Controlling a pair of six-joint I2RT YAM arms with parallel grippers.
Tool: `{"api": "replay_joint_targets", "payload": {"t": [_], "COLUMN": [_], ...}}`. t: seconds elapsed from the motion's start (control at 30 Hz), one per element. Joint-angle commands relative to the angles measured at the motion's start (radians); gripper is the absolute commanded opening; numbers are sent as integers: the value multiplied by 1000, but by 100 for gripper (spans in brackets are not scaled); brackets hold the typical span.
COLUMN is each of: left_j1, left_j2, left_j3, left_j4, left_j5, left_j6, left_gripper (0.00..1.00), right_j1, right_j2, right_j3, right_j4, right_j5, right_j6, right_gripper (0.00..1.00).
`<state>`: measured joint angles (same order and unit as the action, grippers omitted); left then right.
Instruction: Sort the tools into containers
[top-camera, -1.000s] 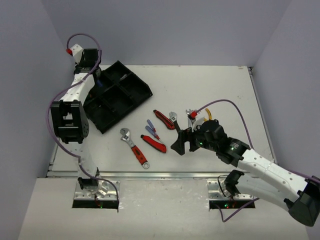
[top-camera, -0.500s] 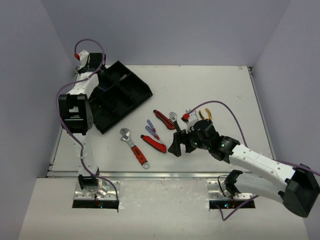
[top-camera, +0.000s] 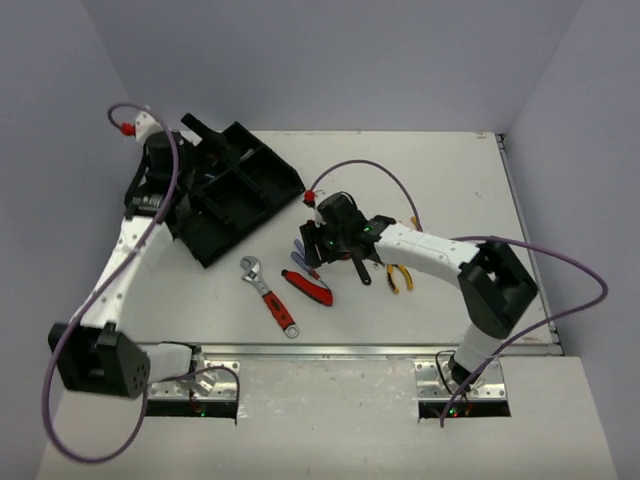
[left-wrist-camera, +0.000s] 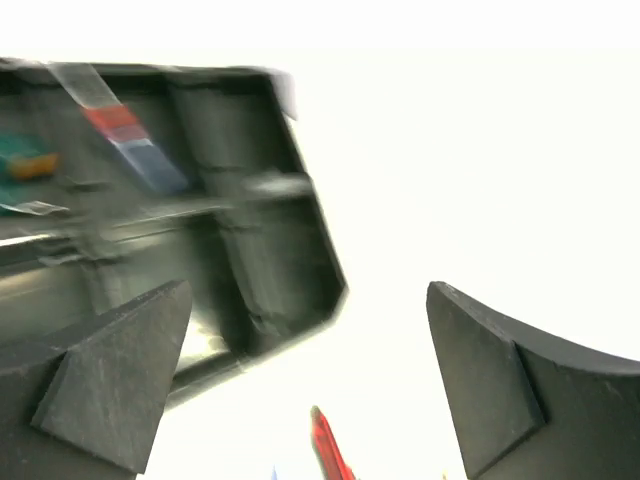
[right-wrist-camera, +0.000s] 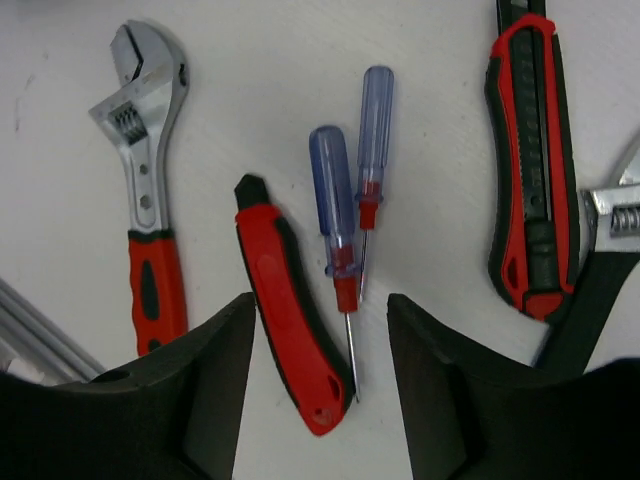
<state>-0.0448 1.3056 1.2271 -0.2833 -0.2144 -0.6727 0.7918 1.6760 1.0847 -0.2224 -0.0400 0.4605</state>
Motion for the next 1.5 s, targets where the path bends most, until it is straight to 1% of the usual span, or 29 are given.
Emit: {"api": "replay_joint_targets", "payload": {"t": [0.0,0.03,0.07,0.17,0.27,0.43,0.6,0.63,0.7,0.77,0.83,0.87,0.93,0.97,1.03,1.1,1.27,1.37,1.4,1.47], "left_j1": [-145,-151,-152,-152,-152,-152,-152,-153,-152,-153,-152,-152,-152,-152,-152,-153,-152,-152,-153,-155], "left_j2": [-279,-329,-355,-442,-496,-558,-566,-565,-563,-561,-560,-558,-557,-555,-555,-553,-533,-496,-483,-459], "left_j3": [-333,-387,-411,-467,-472,-486,-513,-515,-514,-513,-514,-517,-521,-525,-529,-539,-596,-665,-703,-766], "left_j4": [92,89,78,0,-78,-143,-147,-146,-143,-143,-140,-137,-131,-128,-120,-94,7,199,295,452], "left_j5": [149,163,175,195,190,178,184,191,200,205,210,210,219,238,254,278,398,578,644,715], "left_j6": [0,9,17,73,117,174,185,186,190,190,191,190,188,185,180,166,117,55,16,-66], "left_gripper": [100,100,100,100,100,100,100,100,100,100,100,100,100,100,100,100,100,100,100,100], "right_j1": [2,3,5,20,37,56,60,61,64,66,67,67,70,72,73,76,75,76,76,76], "right_j2": [177,209,222,264,285,322,375,382,393,394,391,386,372,358,334,282,181,76,34,-32], "right_j3": [186,216,227,242,239,242,254,254,254,248,238,231,222,218,216,207,189,147,118,65], "right_j4": [-94,-114,-123,-150,-161,-169,-183,-184,-189,-187,-176,-172,-165,-160,-158,-154,-141,-102,-86,-8], "right_j5": [75,72,67,61,72,93,115,123,126,131,134,131,125,121,120,113,109,48,35,-82], "right_j6": [-98,-106,-109,-117,-122,-129,-120,-120,-118,-119,-122,-122,-123,-123,-125,-125,-118,-101,-91,-80], "right_gripper": [40,31,29,28,27,25,24,24,29,29,24,18,2,0,0,0,0,0,0,0]}}
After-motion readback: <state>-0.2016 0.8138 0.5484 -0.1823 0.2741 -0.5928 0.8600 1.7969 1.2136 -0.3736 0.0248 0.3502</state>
